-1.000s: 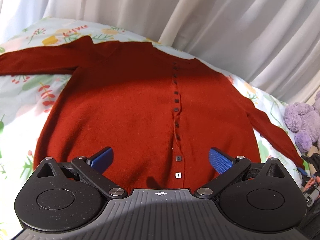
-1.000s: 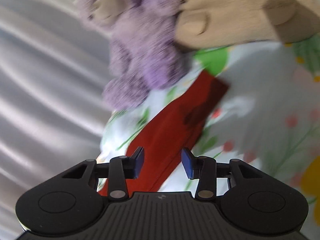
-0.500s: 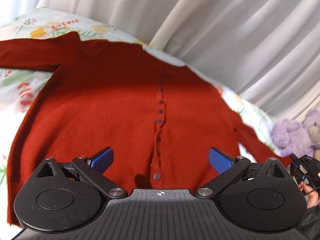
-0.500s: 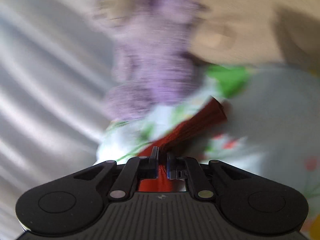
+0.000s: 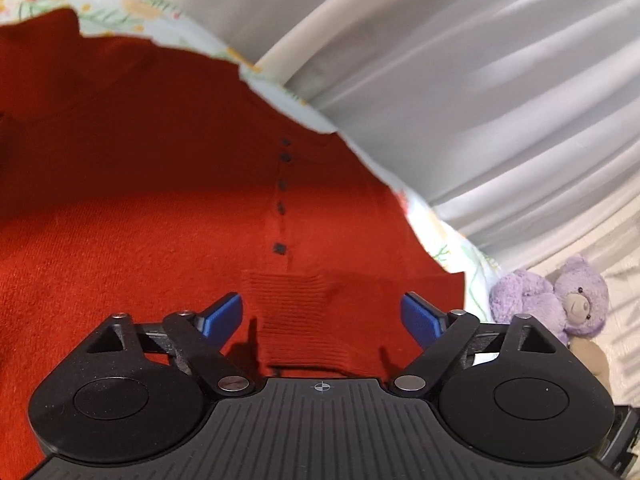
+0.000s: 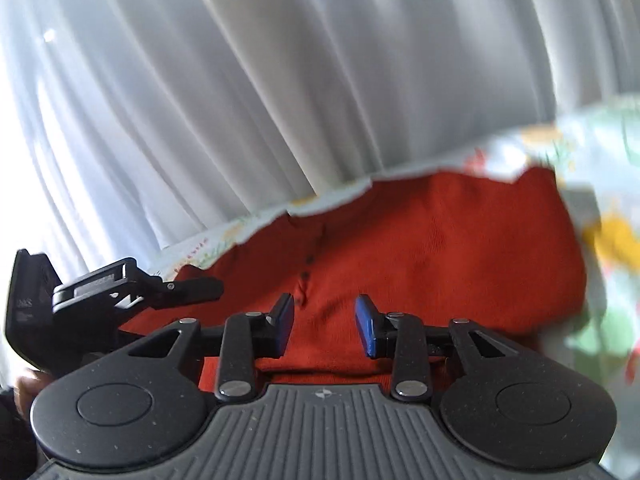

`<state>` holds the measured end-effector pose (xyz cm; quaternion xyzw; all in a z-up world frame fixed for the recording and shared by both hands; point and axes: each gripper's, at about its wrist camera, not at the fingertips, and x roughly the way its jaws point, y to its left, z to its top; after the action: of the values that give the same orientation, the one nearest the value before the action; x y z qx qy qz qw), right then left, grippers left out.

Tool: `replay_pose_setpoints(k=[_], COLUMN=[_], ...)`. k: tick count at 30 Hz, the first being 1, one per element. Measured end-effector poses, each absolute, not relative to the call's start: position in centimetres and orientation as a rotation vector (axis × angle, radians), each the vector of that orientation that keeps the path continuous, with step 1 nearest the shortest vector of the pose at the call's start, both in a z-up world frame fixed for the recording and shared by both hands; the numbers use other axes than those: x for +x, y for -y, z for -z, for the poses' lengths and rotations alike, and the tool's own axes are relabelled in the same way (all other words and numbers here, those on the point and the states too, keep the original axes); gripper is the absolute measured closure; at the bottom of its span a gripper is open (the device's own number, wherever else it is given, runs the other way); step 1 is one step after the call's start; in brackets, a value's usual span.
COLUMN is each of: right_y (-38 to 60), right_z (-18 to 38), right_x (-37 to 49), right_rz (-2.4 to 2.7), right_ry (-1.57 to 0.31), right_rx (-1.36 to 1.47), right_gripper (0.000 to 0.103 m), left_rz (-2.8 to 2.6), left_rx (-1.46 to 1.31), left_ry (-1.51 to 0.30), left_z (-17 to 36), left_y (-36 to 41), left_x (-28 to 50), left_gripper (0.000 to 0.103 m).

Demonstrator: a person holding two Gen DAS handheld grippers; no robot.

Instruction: Fold small clothes

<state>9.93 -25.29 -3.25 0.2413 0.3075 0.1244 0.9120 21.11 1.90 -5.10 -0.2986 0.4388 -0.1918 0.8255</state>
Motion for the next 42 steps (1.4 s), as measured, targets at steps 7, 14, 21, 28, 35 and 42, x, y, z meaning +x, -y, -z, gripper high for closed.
replay_pose_setpoints(k=[7,14,21,28,35,42], right_y=[25.5,26.8,28.9,29.8,30.0,29.0], right_z=[6.4,7.8,7.6,7.6,7.1,7.3], right_x=[8.1,7.9,7.7,8.2,9.2,10.3], right_rz=[-0.152,-0.133,0.0,-0.016,-0.033,-0.029], right_ry=[-0.738,-0.781,-0.783,-0.804,-0.836,-0.841], right_rx=[0.586,0.652,0.542,0.538,0.541,0.527], right_gripper=[0.07,0.07,0.072,0.071,0.064,0.064], left_rz=[0.42,0.388,0.23,0.163,0.213,0.228], left_rx=[-0.744,-0.713,-0.366,-0.353,-0.402,-0.353], left_ry=[-1.061,-1.004,-0.721,-0.894,-0.898,-0.898], left_z=[8.7,7.0,-0.4,5.7,7.6,6.1], left_y=[-2.8,-2.6,-5.2,-7.1,-7.8,-7.2], left_x=[23.2,24.3,25.4,28.3,28.5,29.1], left_gripper=[0.053,0.098,0.098,0.085,0.083,0.101])
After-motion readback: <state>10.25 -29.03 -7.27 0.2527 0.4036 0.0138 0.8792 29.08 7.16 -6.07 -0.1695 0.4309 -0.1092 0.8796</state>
